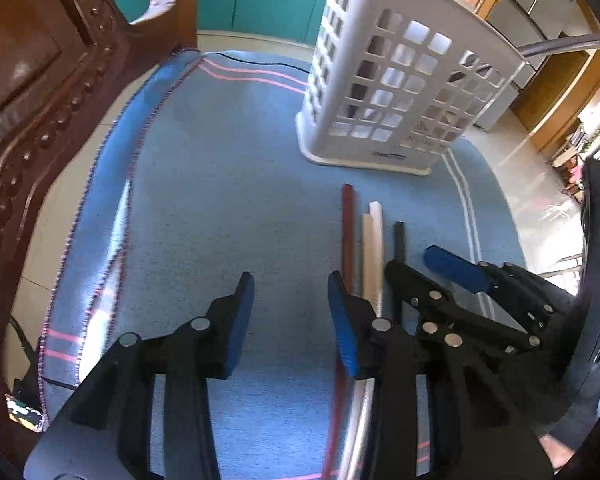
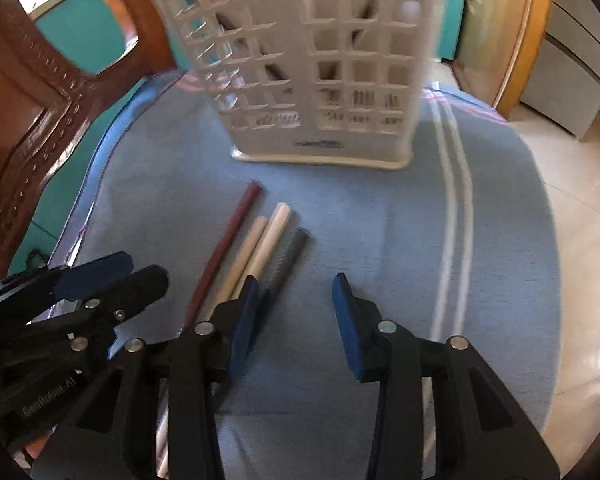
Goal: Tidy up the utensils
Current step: 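Grasp a dark red chopstick with the left tool while the right tool grasps a black one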
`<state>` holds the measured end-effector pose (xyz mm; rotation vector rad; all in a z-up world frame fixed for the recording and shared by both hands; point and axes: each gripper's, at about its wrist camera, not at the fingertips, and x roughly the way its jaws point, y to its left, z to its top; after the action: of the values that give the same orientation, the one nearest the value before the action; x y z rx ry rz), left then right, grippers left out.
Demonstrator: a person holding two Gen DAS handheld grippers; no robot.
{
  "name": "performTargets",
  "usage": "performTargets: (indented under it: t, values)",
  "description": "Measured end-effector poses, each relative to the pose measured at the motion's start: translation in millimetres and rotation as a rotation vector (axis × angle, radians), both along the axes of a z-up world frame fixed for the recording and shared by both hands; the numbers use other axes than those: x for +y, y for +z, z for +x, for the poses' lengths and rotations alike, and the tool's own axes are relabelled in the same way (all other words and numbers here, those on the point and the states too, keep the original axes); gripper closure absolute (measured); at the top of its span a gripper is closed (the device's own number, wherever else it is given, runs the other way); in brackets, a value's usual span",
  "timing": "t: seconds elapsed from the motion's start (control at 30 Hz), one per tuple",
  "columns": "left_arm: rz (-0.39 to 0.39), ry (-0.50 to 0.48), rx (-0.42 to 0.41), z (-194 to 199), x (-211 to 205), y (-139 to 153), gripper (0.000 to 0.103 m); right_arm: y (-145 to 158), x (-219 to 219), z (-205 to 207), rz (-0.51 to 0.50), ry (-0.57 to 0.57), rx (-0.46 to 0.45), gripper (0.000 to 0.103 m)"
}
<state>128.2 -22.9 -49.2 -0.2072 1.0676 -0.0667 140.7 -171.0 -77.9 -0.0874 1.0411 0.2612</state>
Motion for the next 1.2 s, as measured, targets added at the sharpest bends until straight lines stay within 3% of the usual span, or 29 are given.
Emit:
performTargets:
  t: [0.07,0.13,0.3,0.47,0.73,0.87,0.97,1.03,1.2]
  values:
    - [-0.003,0.007,0.004,0.2,0.3,-2.2,0.064,-2.3,6.9,-1.4,-0.056,0.013,-0.020,0.068]
    - [0.006,0.009,0.006,0.0,2.3,-2.9,0.062,-1.7,5.6,-0.2,-0.064,0.024,-0.006,0.085]
    - [0.027,-0.031,0.006,-1.1,-5.3,-5.5,0.060,0.2,-19.8,5.9,-0.042,-0.029,0.033,0.096]
    - [0.089,-0.113,-0.007,-2.9,-30.5,-9.7,0.060,-0.6,-47.7,16.8,-0.005,-0.127,0.055,0.096]
    - [0.183,-0.150,-0.022,0.1,-49.6,-14.8,0.060,2.9,-64.9,18.7,0.047,-0.150,0.056,0.094]
    - [0.182,-0.107,-0.011,0.5,-40.3,-12.1,0.089,7.6,-72.0,21.0,0.049,-0.155,0.050,0.094]
    - [0.152,-0.089,-0.002,2.0,-30.6,-10.4,0.090,7.6,-71.3,19.1,0.046,-0.156,0.050,0.092]
    - [0.143,-0.085,-0.002,4.2,-27.5,-10.7,0.090,9.5,-68.6,16.0,0.047,-0.147,0.049,0.082]
    - [0.148,-0.081,-0.007,6.6,-28.5,-9.3,0.085,12.9,-52.5,10.8,0.022,-0.113,0.035,0.079]
